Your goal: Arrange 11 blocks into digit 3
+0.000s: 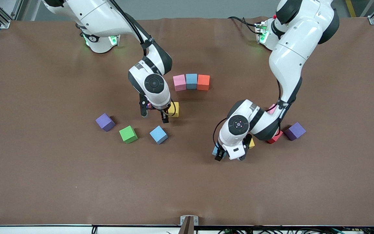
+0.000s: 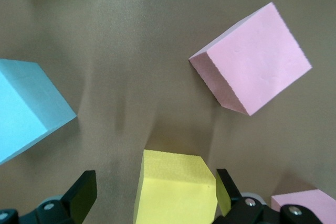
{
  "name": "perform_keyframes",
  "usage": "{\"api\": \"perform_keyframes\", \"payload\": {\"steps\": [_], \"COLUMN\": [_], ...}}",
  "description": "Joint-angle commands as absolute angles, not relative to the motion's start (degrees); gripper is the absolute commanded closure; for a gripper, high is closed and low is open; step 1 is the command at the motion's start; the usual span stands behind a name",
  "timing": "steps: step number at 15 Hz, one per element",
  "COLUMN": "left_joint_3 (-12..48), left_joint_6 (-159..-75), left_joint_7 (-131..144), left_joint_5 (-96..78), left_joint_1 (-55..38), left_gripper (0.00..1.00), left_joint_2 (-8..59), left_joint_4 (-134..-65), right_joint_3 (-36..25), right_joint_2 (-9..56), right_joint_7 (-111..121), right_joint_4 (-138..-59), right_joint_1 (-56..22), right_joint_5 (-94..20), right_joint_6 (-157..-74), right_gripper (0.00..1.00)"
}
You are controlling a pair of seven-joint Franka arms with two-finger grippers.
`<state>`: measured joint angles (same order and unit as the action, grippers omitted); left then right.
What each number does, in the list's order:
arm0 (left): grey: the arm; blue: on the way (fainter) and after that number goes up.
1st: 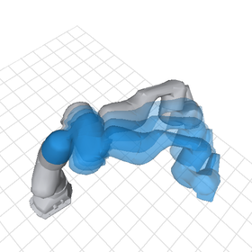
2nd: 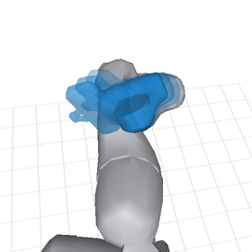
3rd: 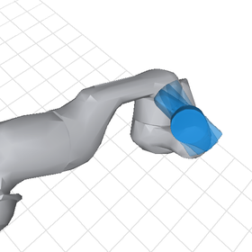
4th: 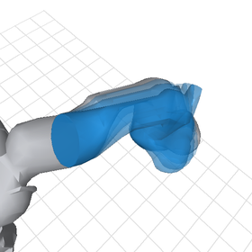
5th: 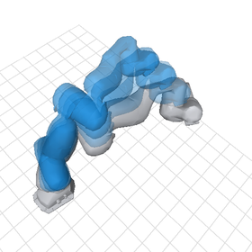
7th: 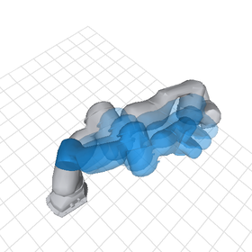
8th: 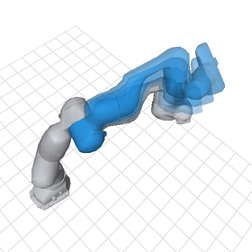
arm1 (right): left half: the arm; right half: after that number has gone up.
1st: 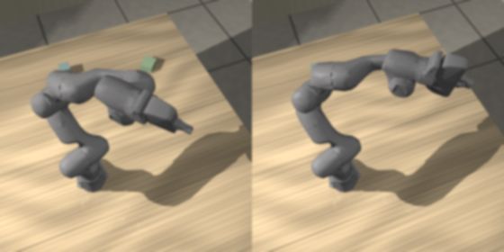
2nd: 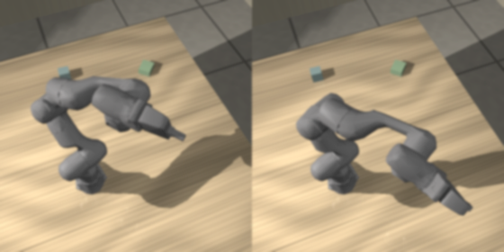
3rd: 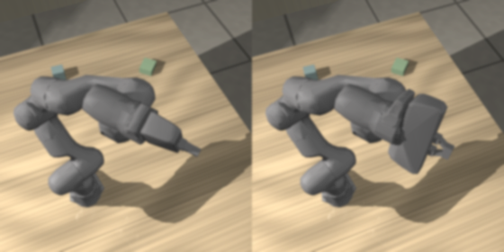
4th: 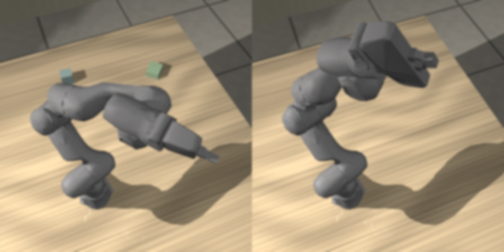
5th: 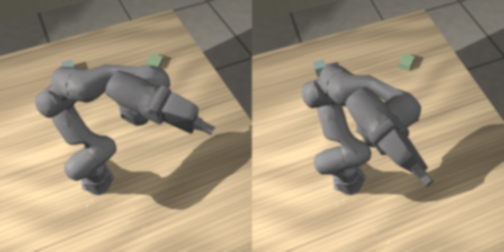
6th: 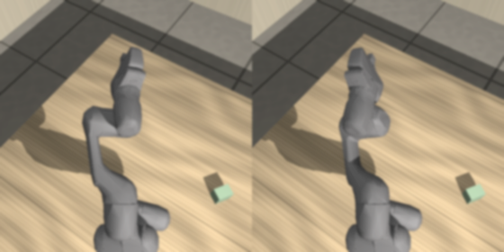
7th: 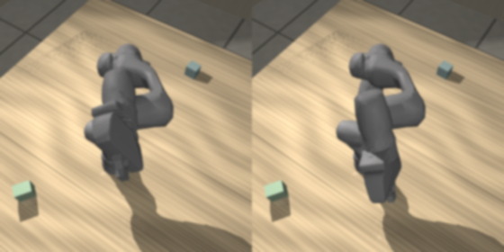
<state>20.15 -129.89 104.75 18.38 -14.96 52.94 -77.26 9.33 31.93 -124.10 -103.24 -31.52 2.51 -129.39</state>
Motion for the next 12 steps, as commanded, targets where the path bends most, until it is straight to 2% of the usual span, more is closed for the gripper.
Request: {"api": "perform_keyframes", "payload": {"steps": [1, 5, 7, 11, 12], "left_joint_3": [20.3, 20.3, 20.3, 20.3, 20.3], "left_joint_6": [-128.3, -128.3, -128.3, -128.4, -128.4], "left_joint_7": [104.4, 104.3, 104.3, 104.2, 104.3], "left_joint_5": [17.7, 17.7, 17.7, 17.8, 17.8], "left_joint_1": [-15.1, -15.1, -15.1, -14.9, -14.8], "left_gripper": [0.0, 0.02, 0.09, 0.42, 0.47], "left_joint_2": [52.9, 52.9, 52.9, 52.7, 52.7], "left_joint_4": [-75.9, -76.0, -76.0, -75.9, -76.0], "right_joint_3": [9.8, 9.8, 9.8, 9.7, 9.7], "right_joint_2": [32.5, 32.8, 32.8, 32.8, 32.8], "right_joint_7": [-124.4, -128.7, -130.8, -130.9, -130.9], "right_joint_4": [-102.0, -102.3, -102.4, -102.7, -102.7], "right_joint_1": [-32.1, -34.0, -34.7, -34.5, -34.3], "right_joint_5": [3.2, 3.0, 3.0, 3.1, 3.3], "right_joint_6": [-127.7, -130.1, -130.3, -130.4, -130.6], "right_gripper": [0.0, 0.0, 0.0, 0.0, 0.0]}}
